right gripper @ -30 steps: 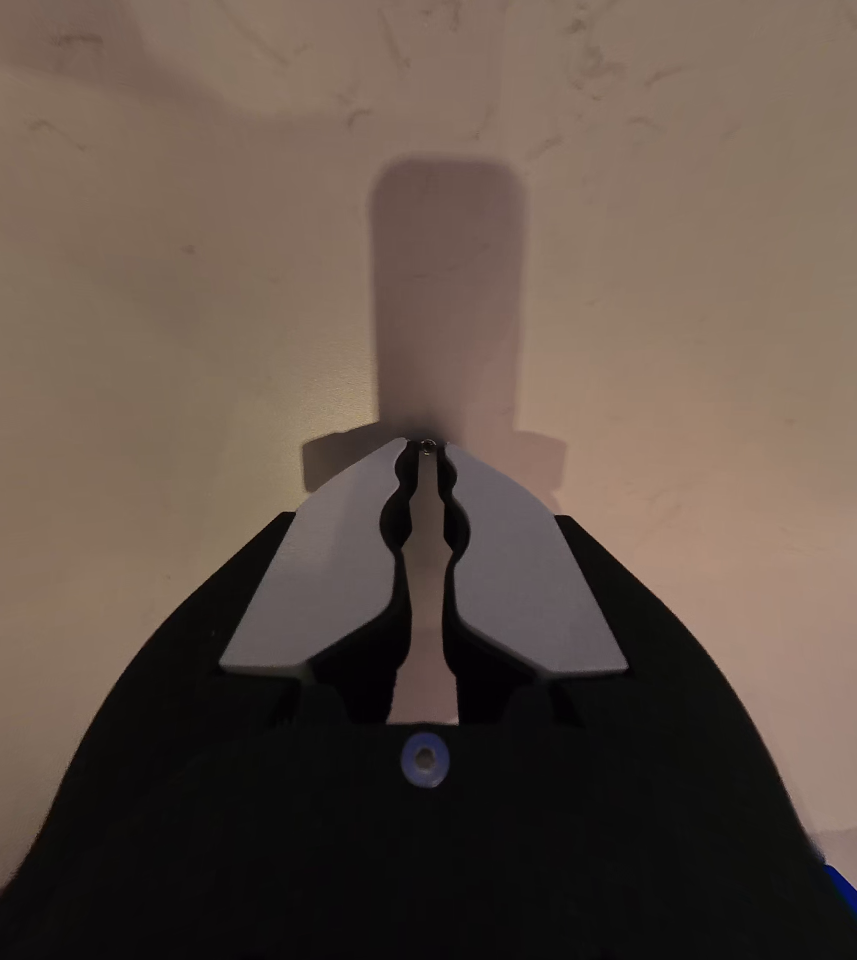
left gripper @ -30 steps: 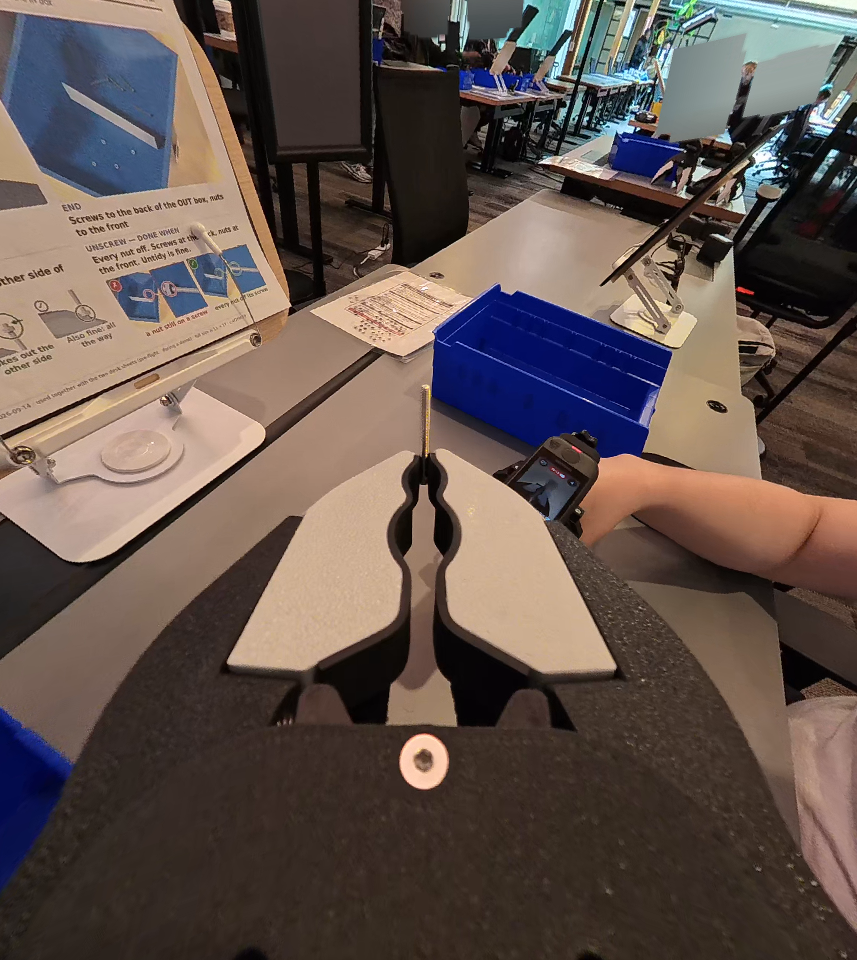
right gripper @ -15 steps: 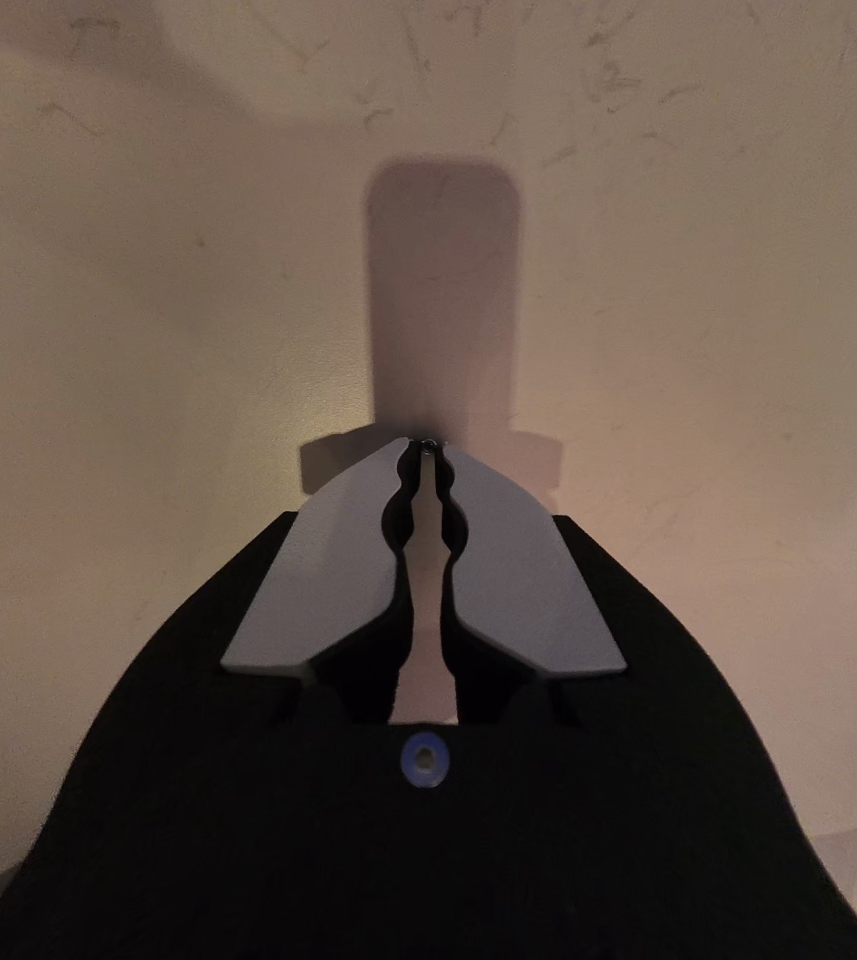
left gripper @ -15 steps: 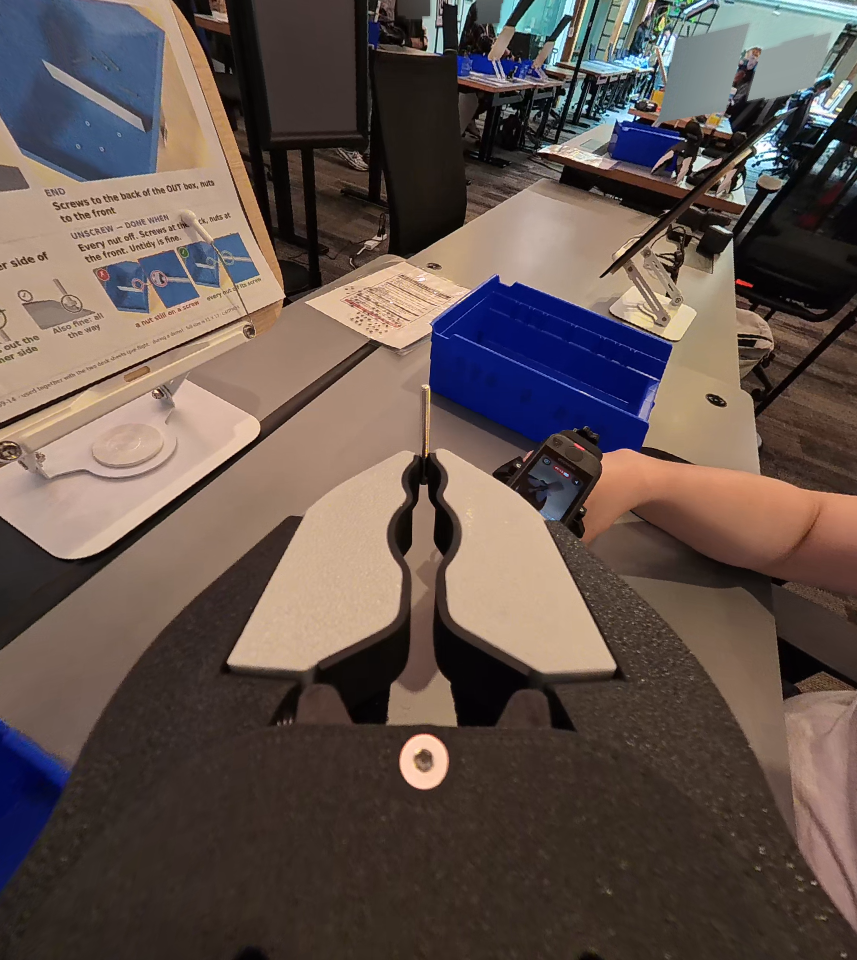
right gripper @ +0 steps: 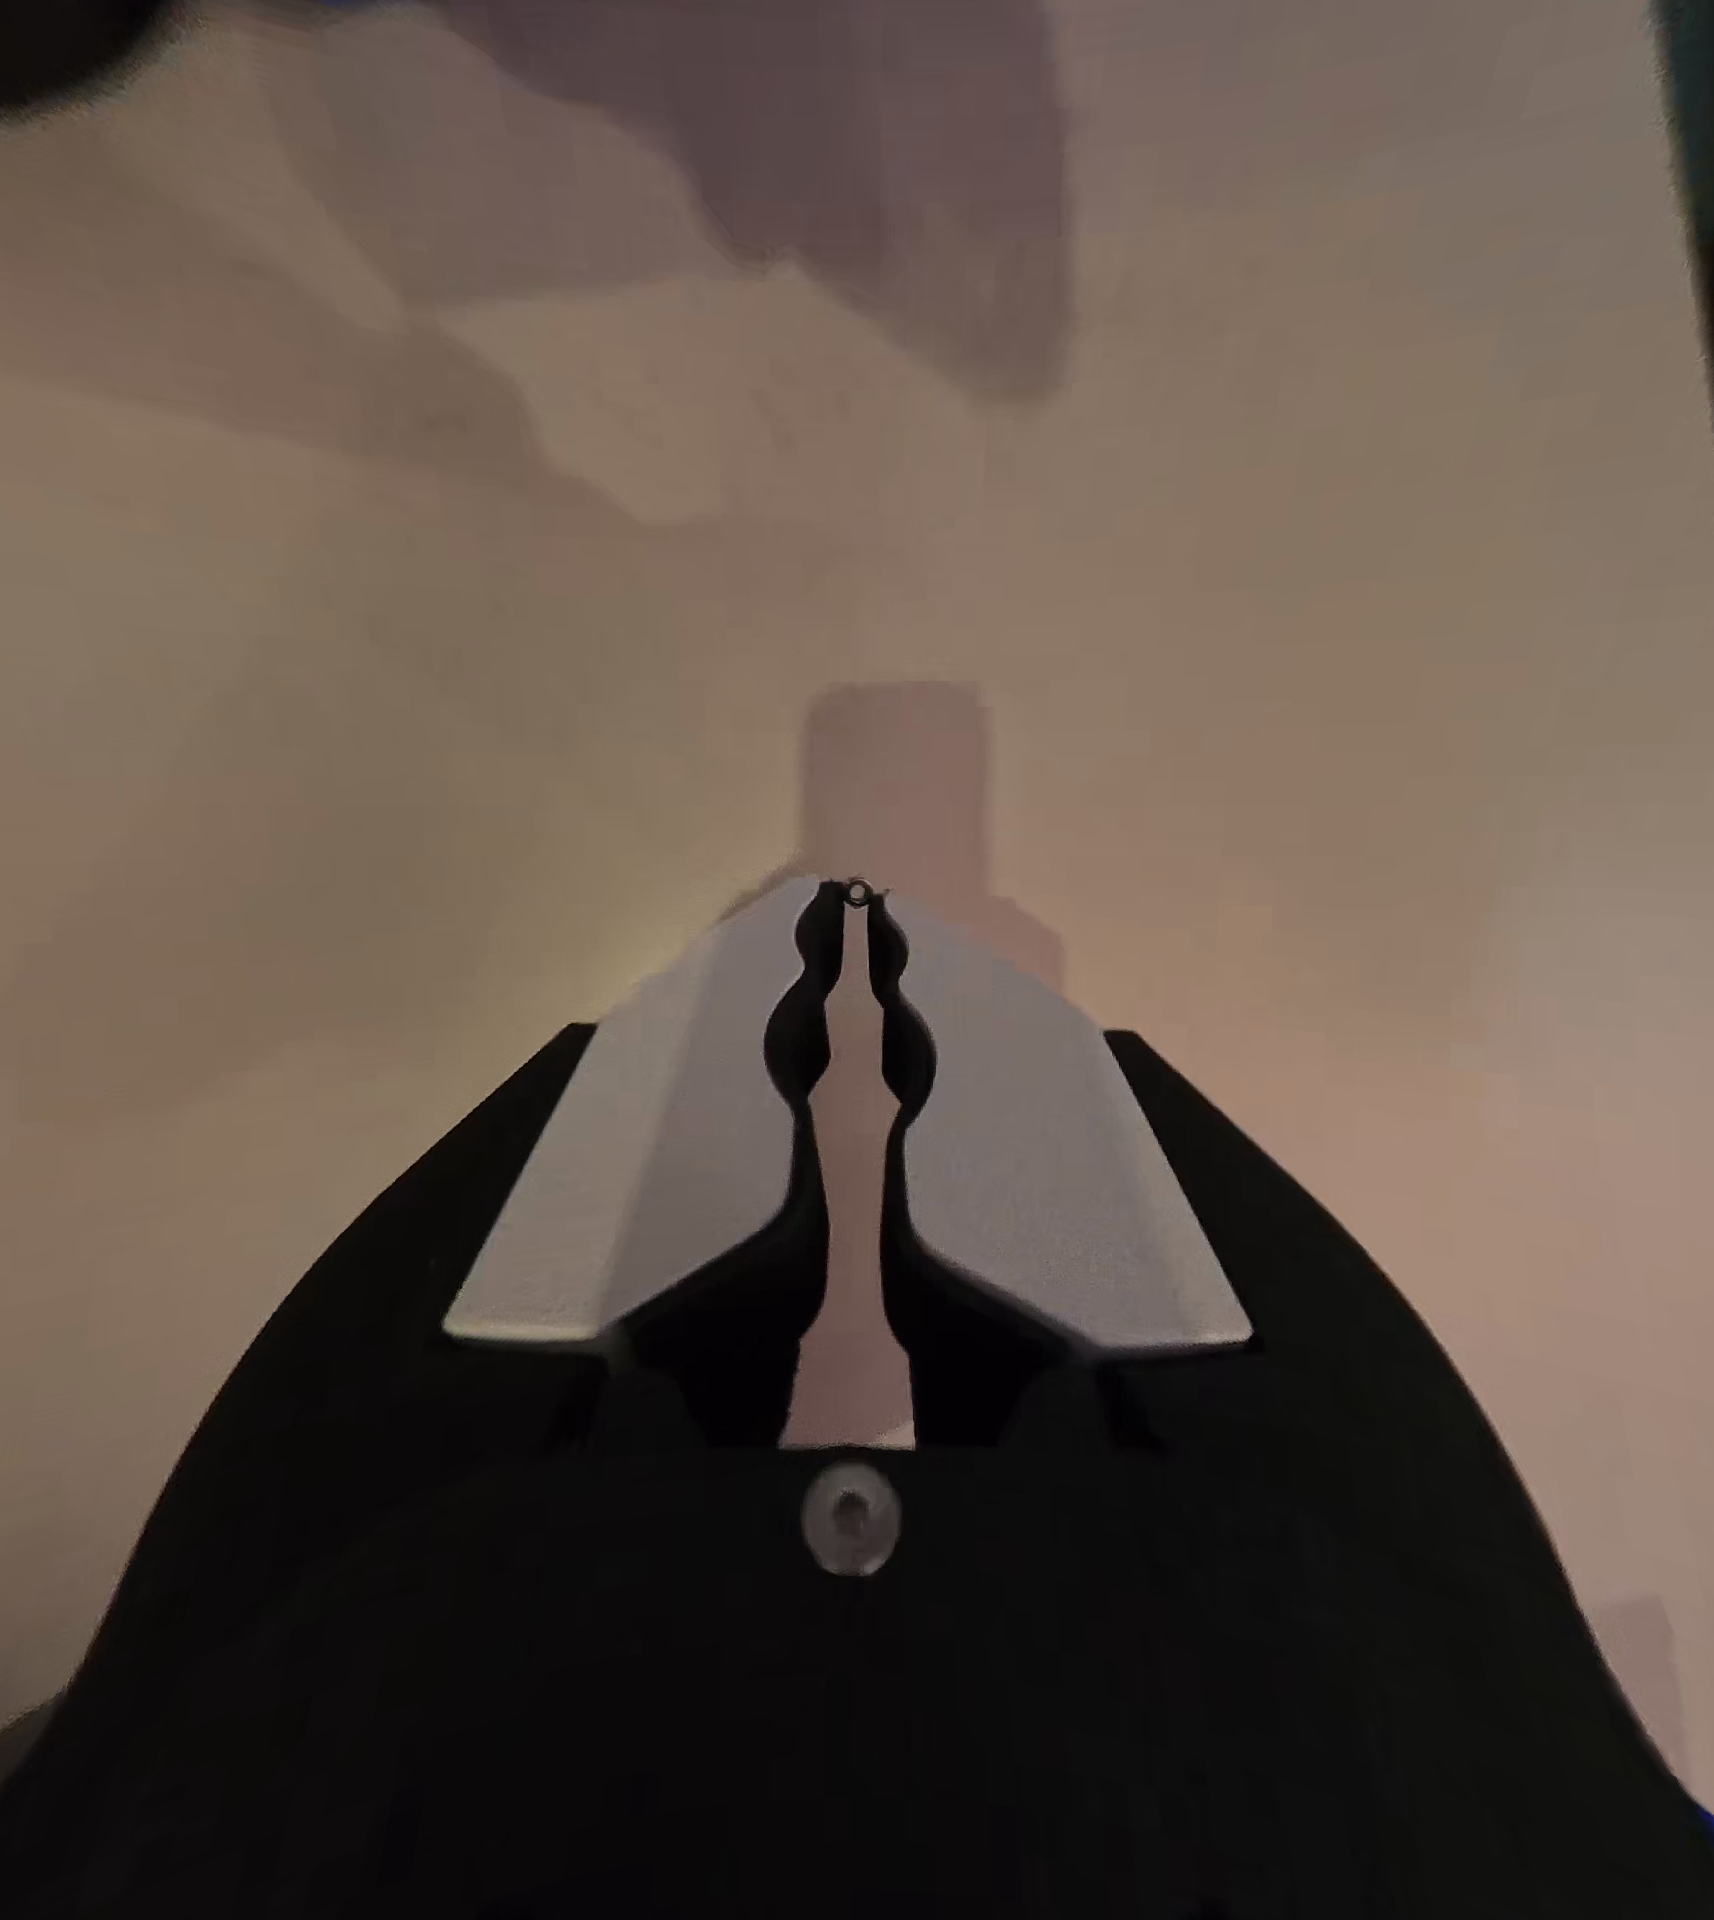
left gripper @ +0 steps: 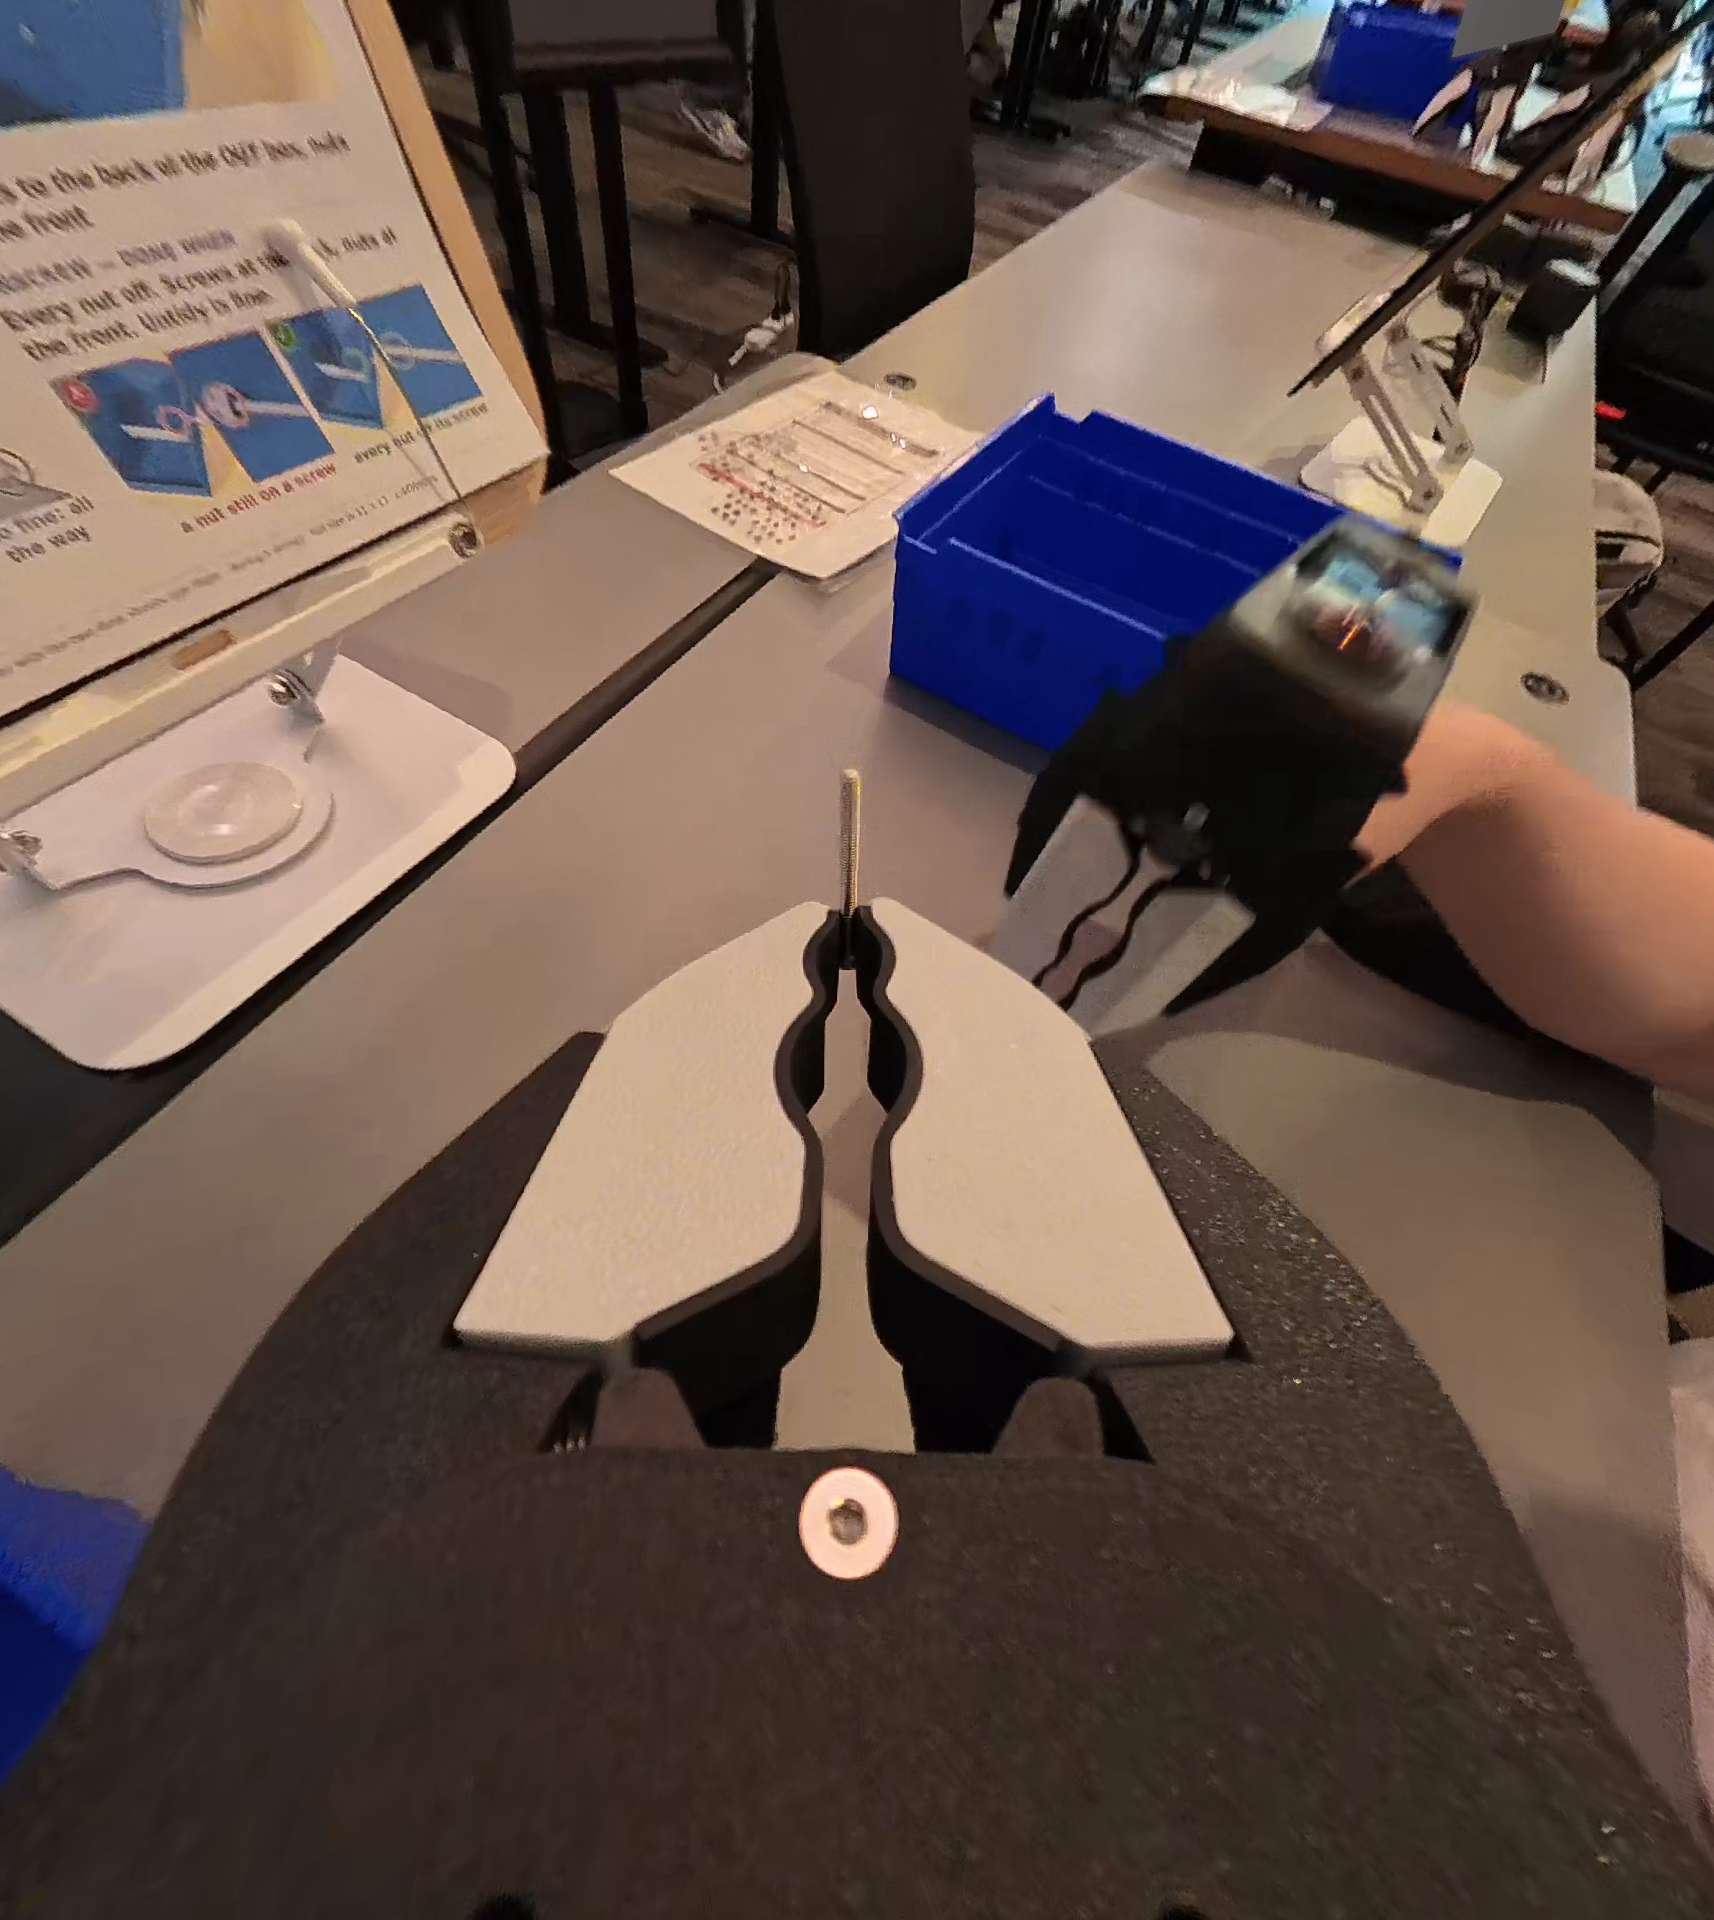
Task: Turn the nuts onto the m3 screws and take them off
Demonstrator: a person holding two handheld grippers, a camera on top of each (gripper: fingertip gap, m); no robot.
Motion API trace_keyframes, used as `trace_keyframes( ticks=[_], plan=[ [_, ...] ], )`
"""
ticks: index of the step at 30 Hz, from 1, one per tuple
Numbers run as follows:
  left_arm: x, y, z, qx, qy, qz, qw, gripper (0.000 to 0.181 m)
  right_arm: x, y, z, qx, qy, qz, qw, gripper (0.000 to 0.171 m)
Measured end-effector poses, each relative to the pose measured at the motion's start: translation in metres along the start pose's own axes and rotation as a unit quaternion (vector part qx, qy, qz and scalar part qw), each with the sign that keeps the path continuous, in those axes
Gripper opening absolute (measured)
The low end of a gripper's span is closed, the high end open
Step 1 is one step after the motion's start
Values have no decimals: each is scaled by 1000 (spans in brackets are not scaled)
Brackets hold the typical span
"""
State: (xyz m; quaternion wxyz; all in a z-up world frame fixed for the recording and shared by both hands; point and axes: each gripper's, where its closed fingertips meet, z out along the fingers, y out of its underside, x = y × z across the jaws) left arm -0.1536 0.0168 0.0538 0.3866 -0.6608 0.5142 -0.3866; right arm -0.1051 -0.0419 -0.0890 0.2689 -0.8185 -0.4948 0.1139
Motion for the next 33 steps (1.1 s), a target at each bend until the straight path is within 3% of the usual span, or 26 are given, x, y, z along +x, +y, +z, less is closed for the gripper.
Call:
trace_keyframes(
  ticks=[8, 15, 18, 24, 28, 33],
  plan=[
    [38, 39, 55, -95, 60, 90, 990, 2, -12, -18, -84, 183, -50, -67, 980, 5],
    [73, 63, 81, -139, 93, 198, 966, 2, -12, -17, -116, 234, -27, -102, 966, 0],
    [68, 72, 84, -167, 84, 180, 966, 2, -9, -7, -104, 193, -26, -91, 977, 0],
    [47, 64, 77, -144, 71, 117, 980, 2, -9, 4, -73, 126, -35, -90, 987, 0],
    [31, 57, 65, -134, 41, 123, 983, 2, -62, -7, -59, 108, -150, -131, 974, 0],
    [13, 43, 41, -98, 18, 92, 991, 2, -105, -19, -40, 62, -158, -221, 960, 0]
  ],
)
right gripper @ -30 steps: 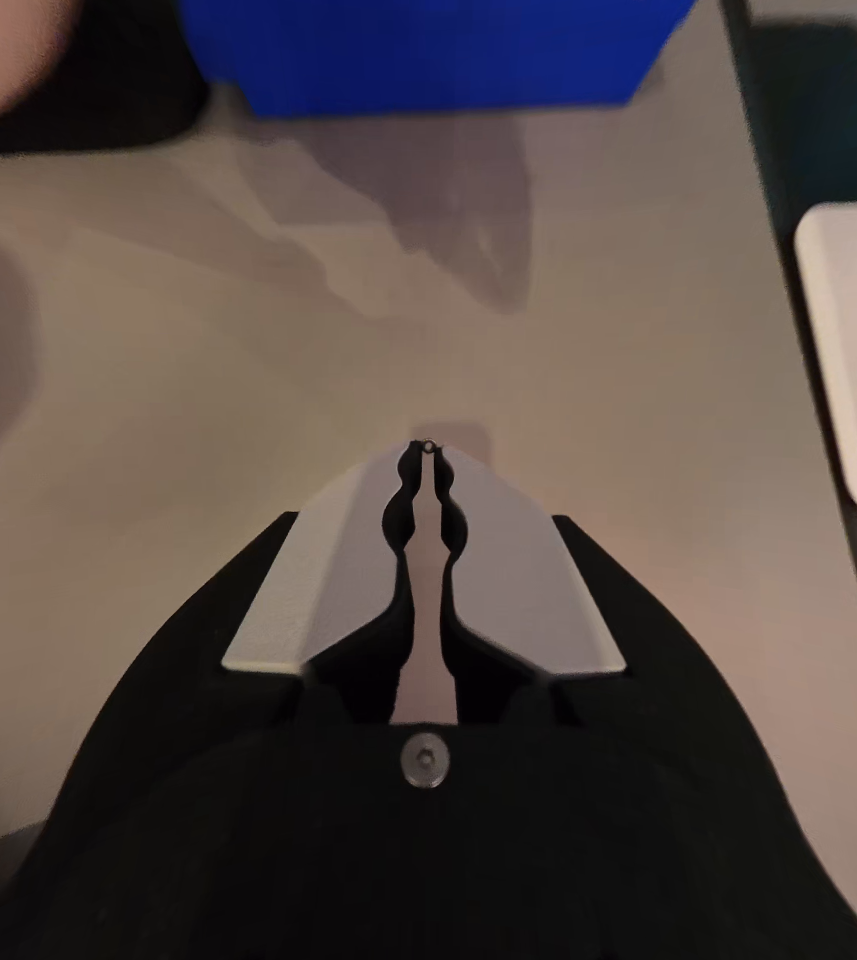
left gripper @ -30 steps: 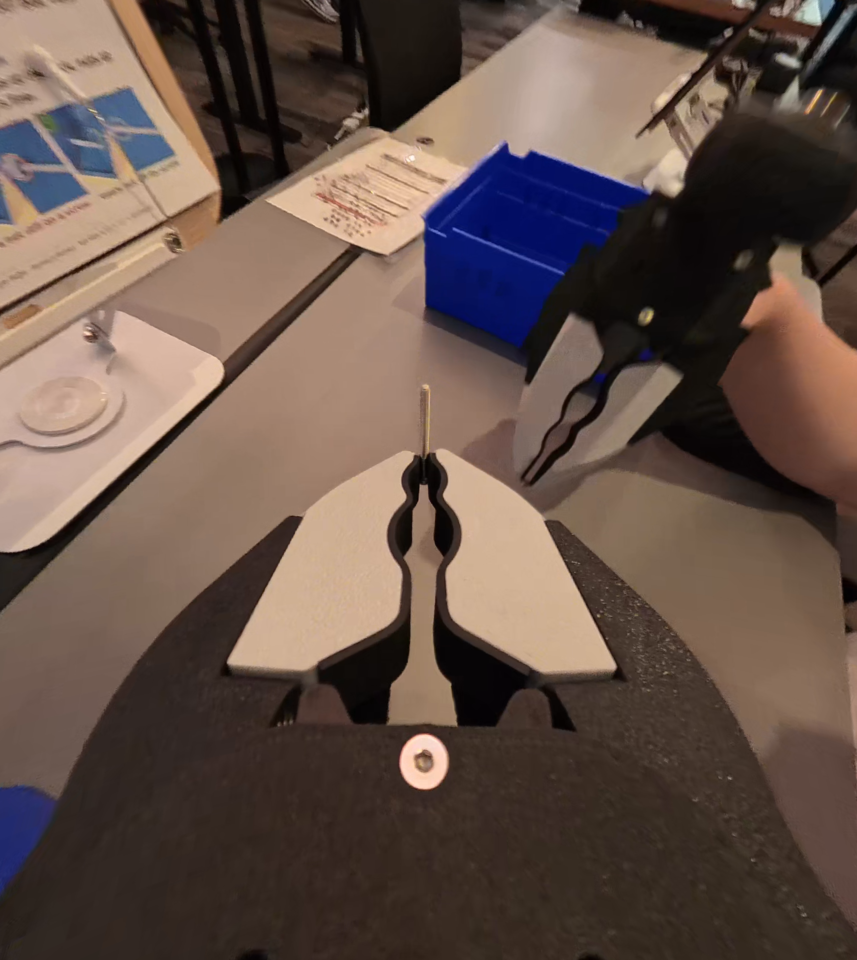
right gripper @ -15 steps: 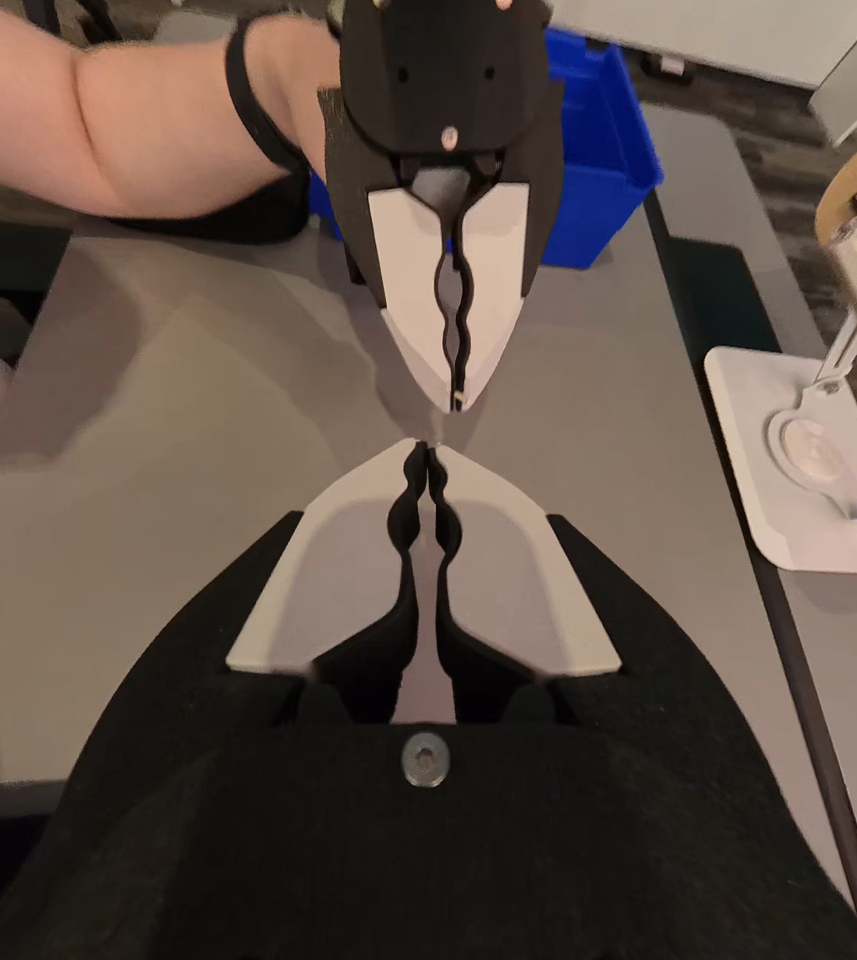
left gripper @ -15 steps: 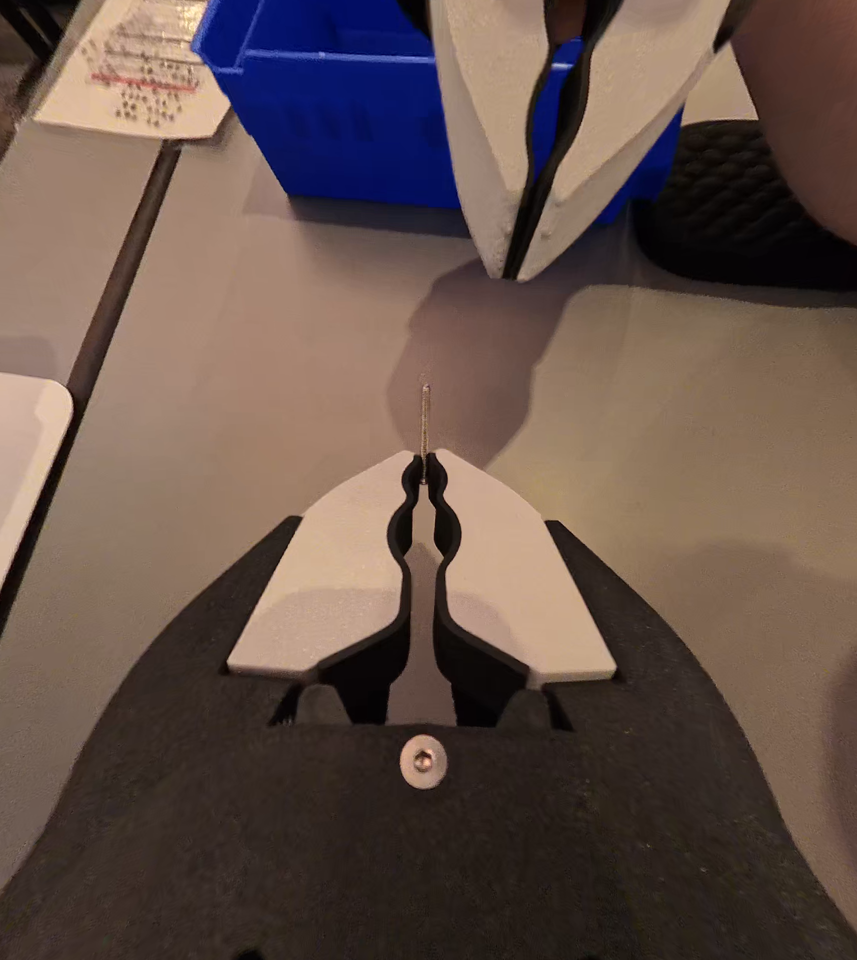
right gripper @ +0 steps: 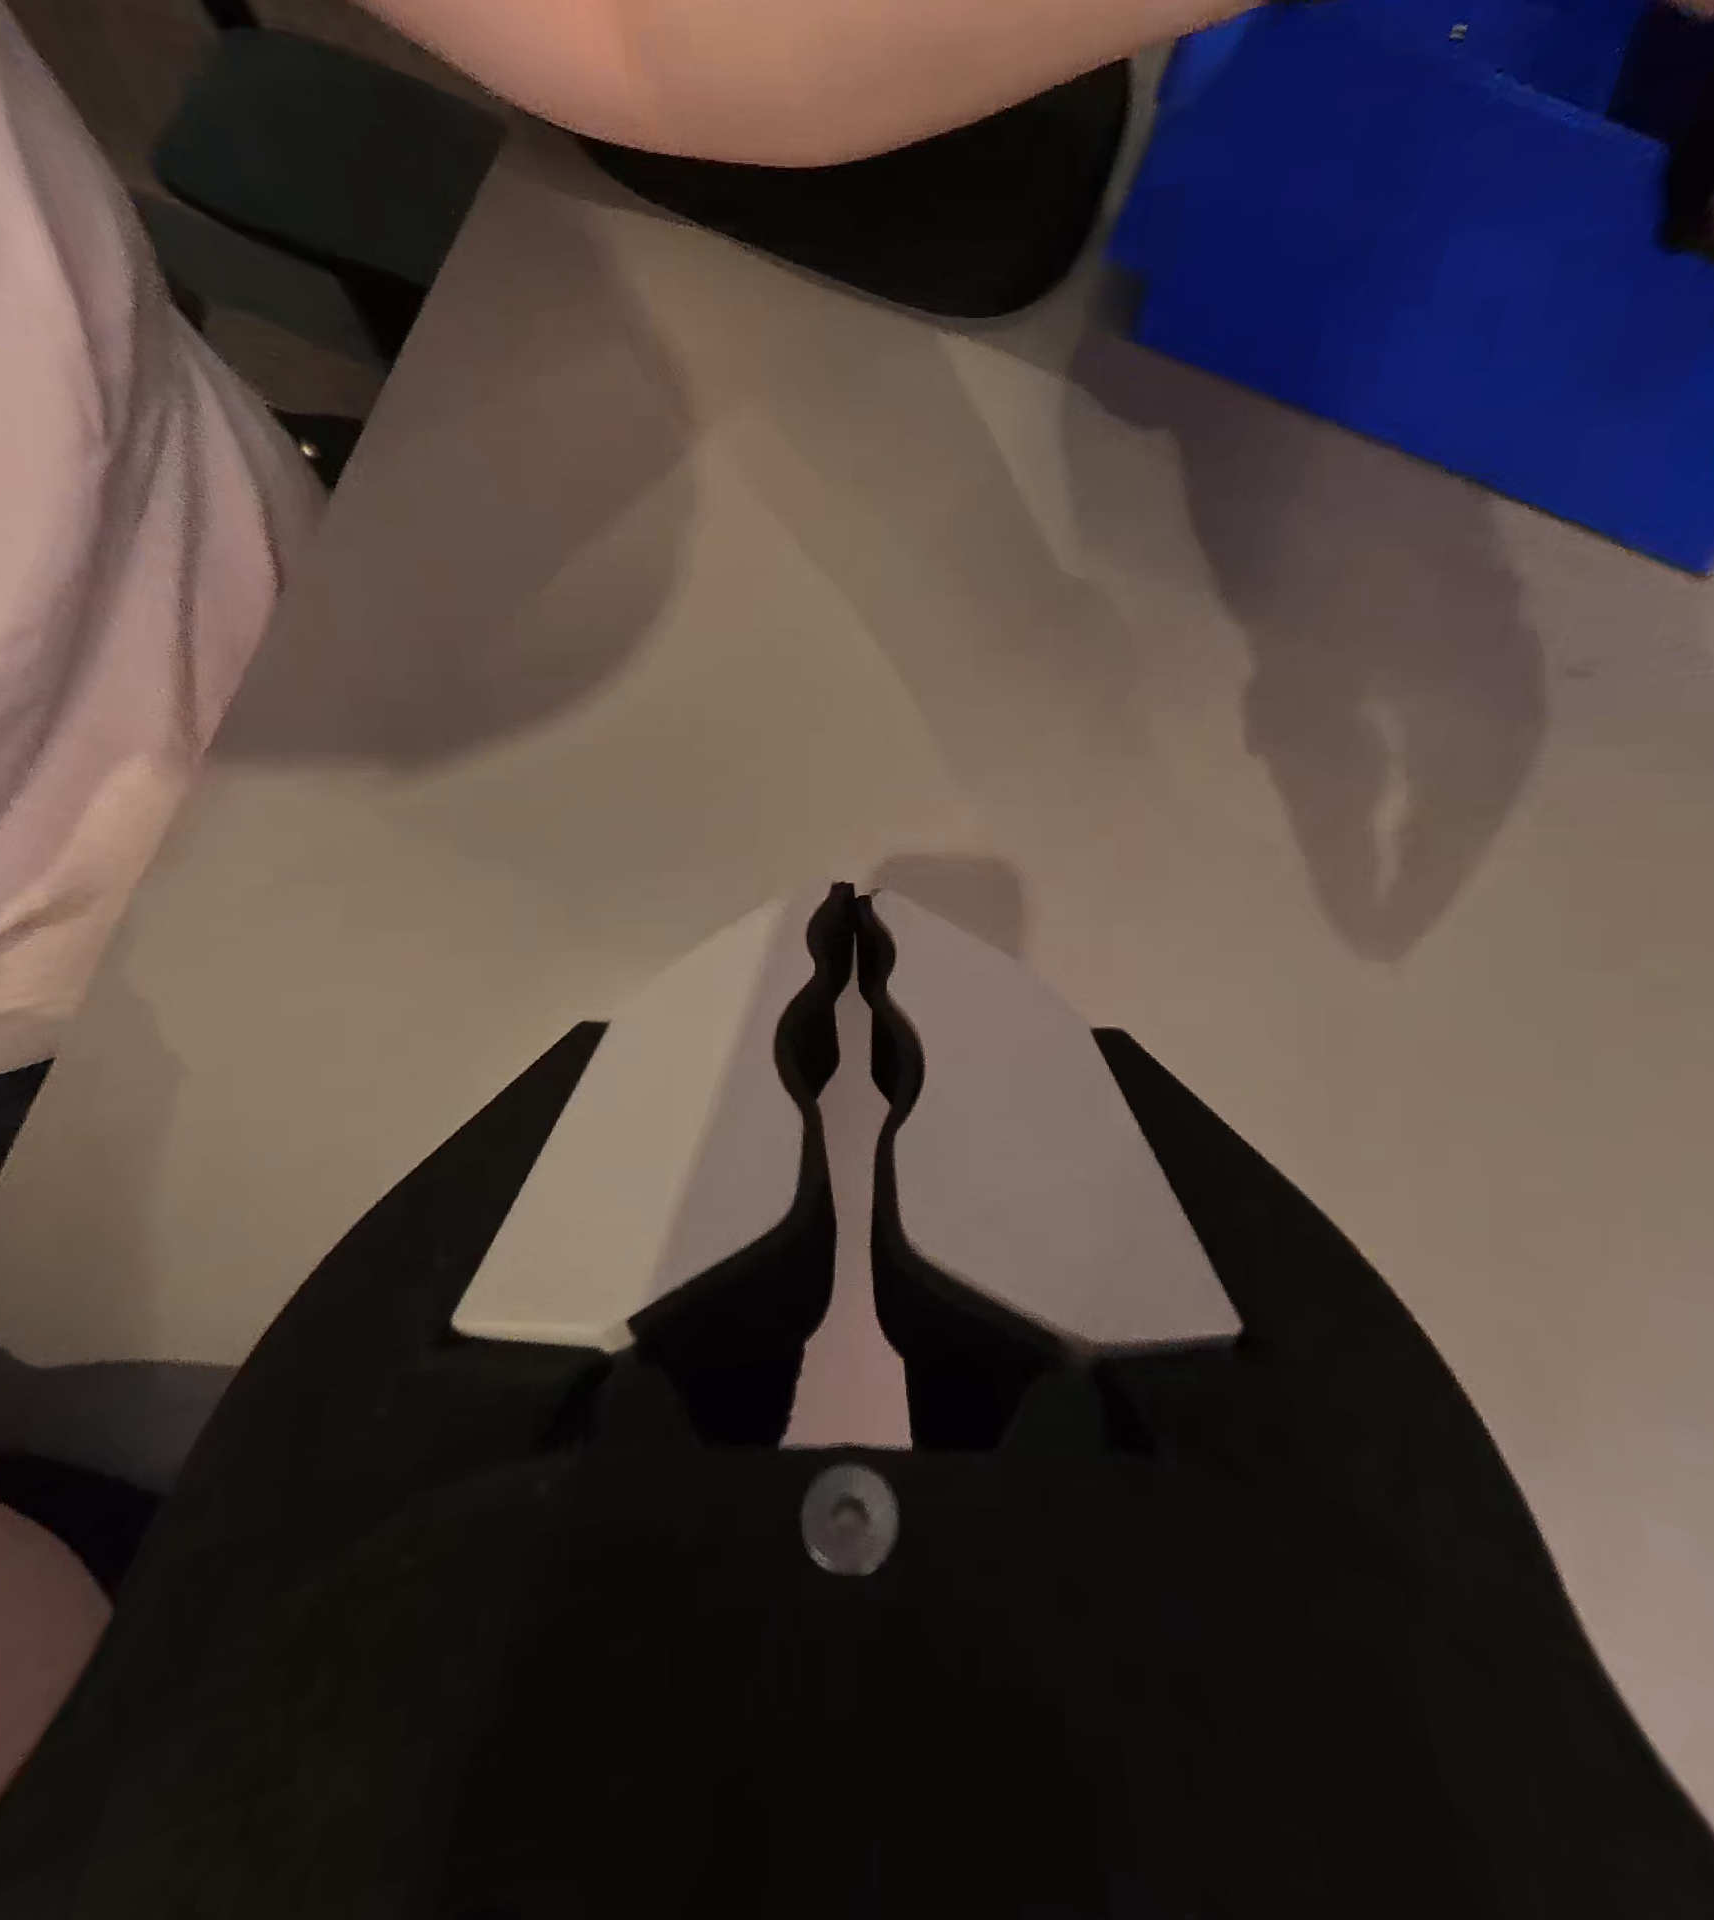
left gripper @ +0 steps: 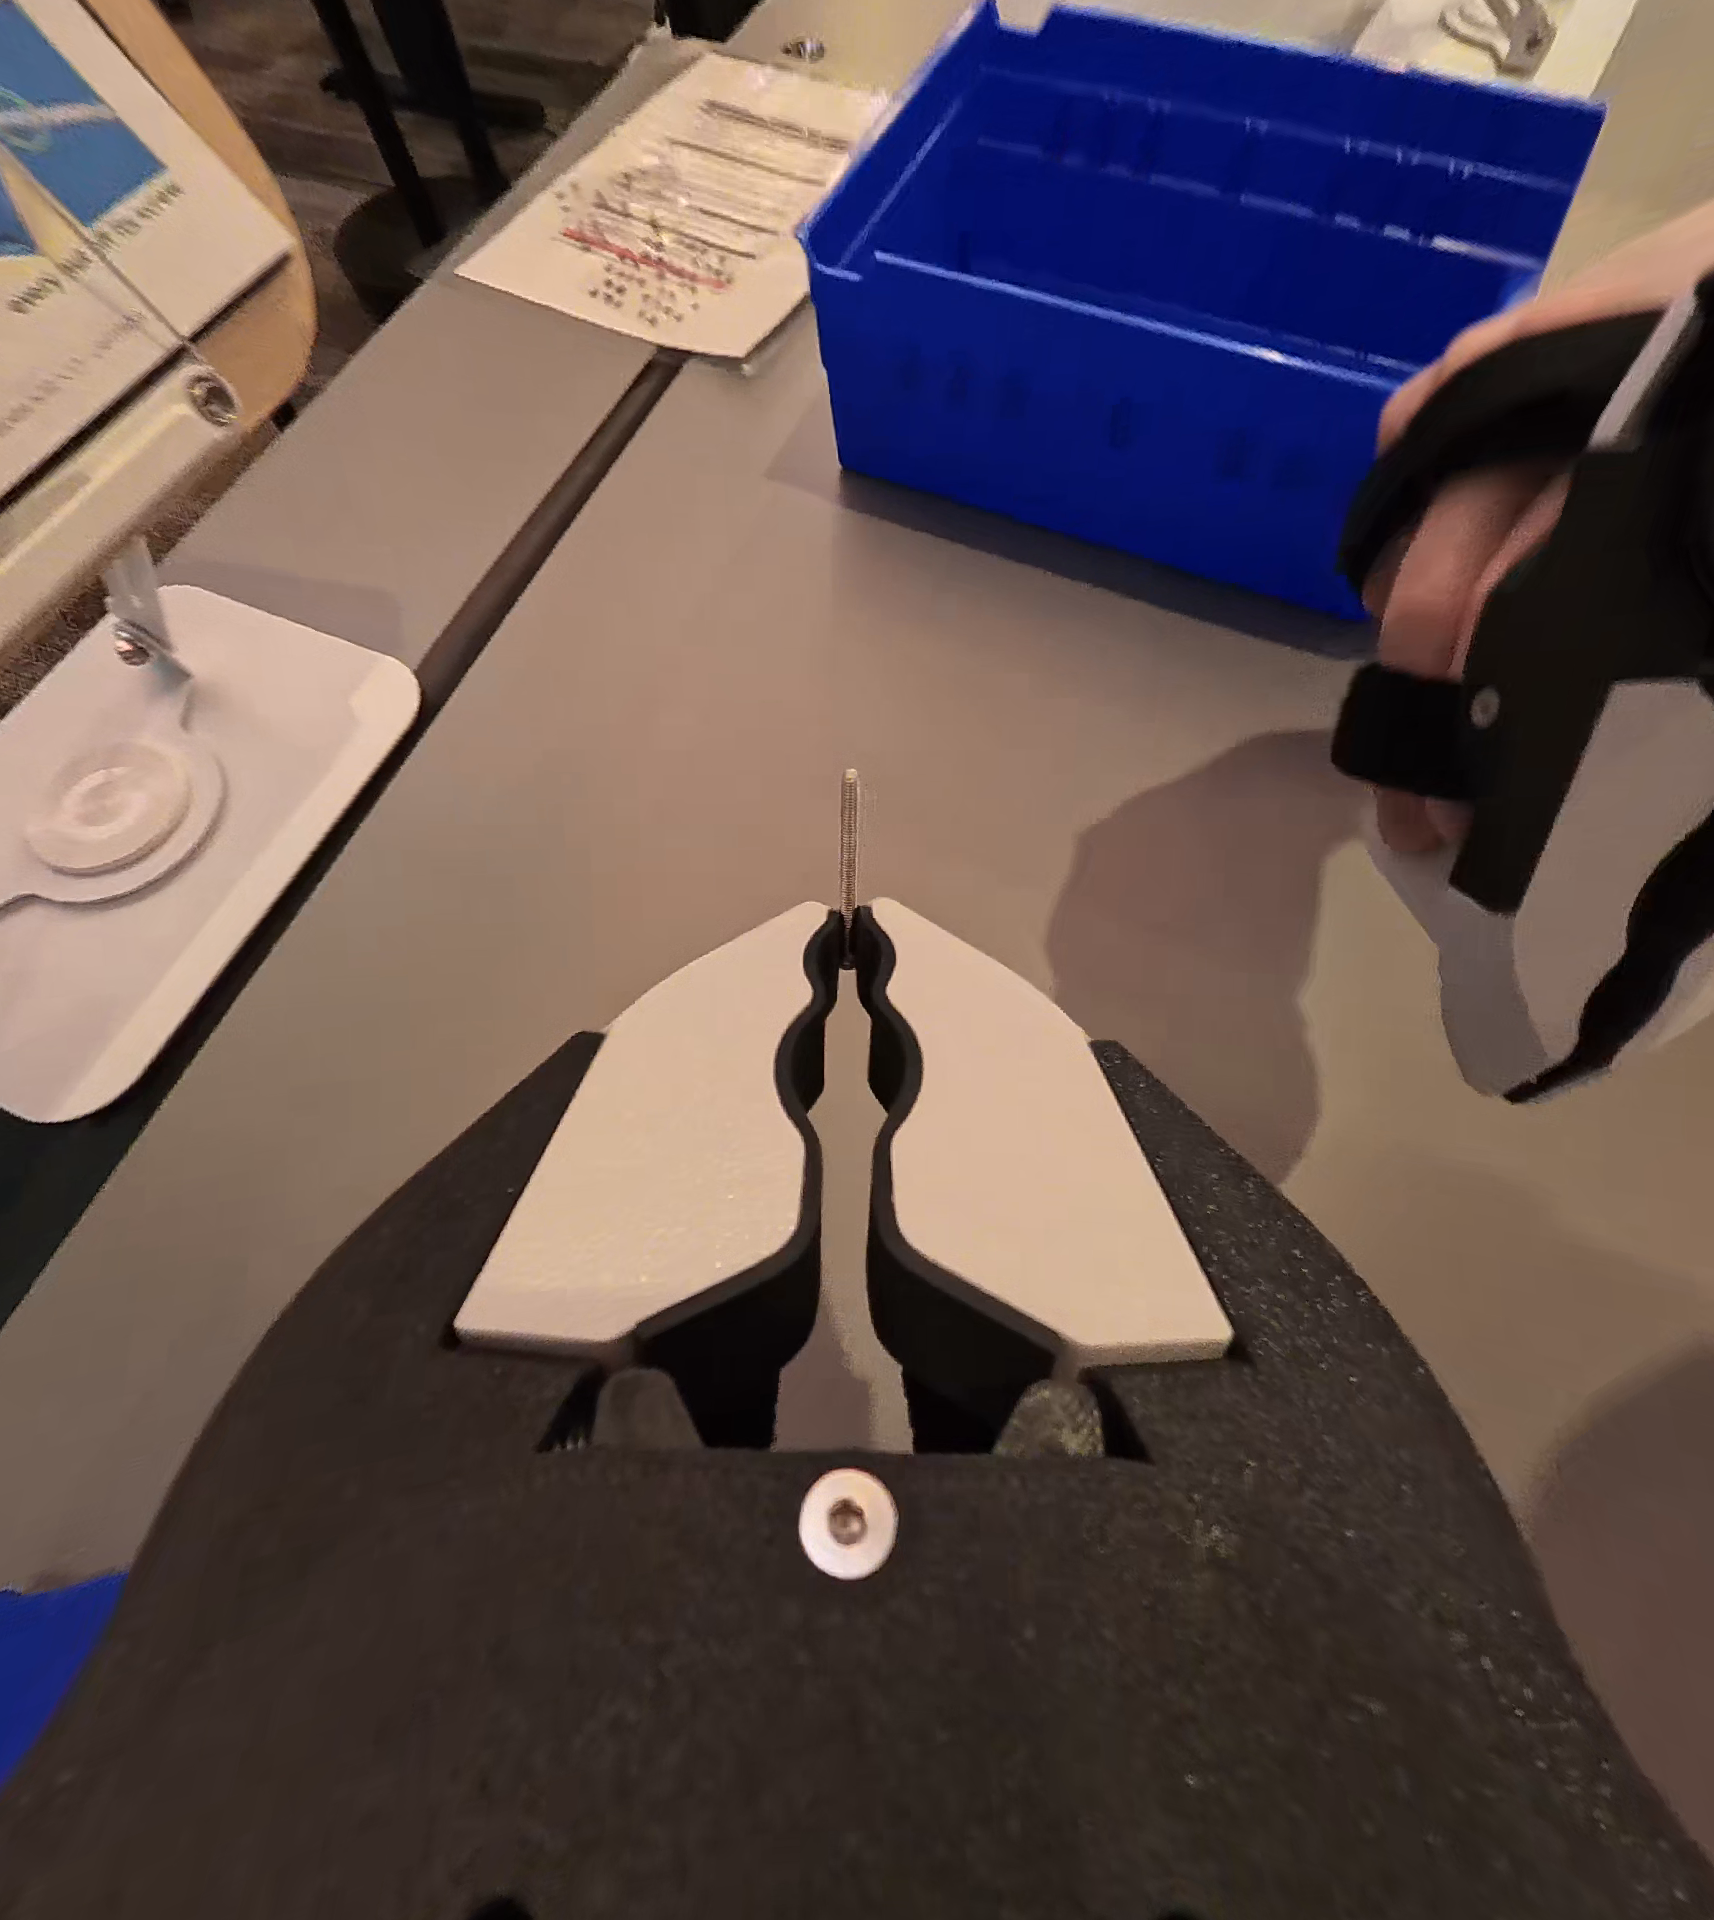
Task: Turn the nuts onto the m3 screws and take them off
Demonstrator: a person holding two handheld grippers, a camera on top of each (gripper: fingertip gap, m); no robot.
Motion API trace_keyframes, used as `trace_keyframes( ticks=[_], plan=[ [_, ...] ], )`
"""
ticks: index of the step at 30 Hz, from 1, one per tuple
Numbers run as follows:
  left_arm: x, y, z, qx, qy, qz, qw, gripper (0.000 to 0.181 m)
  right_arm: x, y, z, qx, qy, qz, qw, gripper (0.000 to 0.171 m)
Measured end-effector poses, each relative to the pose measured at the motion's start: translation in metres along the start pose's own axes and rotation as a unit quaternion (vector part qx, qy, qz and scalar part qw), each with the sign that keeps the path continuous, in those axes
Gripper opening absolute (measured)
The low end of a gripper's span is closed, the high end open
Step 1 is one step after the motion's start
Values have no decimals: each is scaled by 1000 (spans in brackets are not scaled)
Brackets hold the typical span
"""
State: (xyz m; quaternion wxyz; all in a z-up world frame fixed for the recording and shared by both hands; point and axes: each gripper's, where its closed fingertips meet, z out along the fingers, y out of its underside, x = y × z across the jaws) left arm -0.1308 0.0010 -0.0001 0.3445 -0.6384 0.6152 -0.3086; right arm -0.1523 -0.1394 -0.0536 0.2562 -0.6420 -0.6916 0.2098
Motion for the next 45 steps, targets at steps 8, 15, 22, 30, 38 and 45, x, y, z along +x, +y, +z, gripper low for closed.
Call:
trace_keyframes(
  ticks=[8, 15, 22, 30, 38, 45],
  plan=[
    [-16, -7, -20, 54, 34, -51, 997, 2, 11, 10, 6, 10, -12, 39, 999, 0],
    [-17, -15, -40, 74, 26, -47, 996, 2, 13, 6, 6, 35, -18, 42, 998, 0],
    [20, -47, -120, 145, 48, -74, 985, 2, 14, -10, -7, 86, -12, 37, 996, 0],
    [48, -9, -258, 142, -74, -98, 982, 2, 25, -33, -28, 152, 9, 45, 987, 1],
    [91, 25, -351, 143, -137, -128, 972, 2, 43, -73, -30, 208, 34, 67, 975, 1],
    [116, 35, -389, 142, -166, -134, 967, 2, 57, -117, -24, 231, 31, 61, 971, 1]
  ],
)
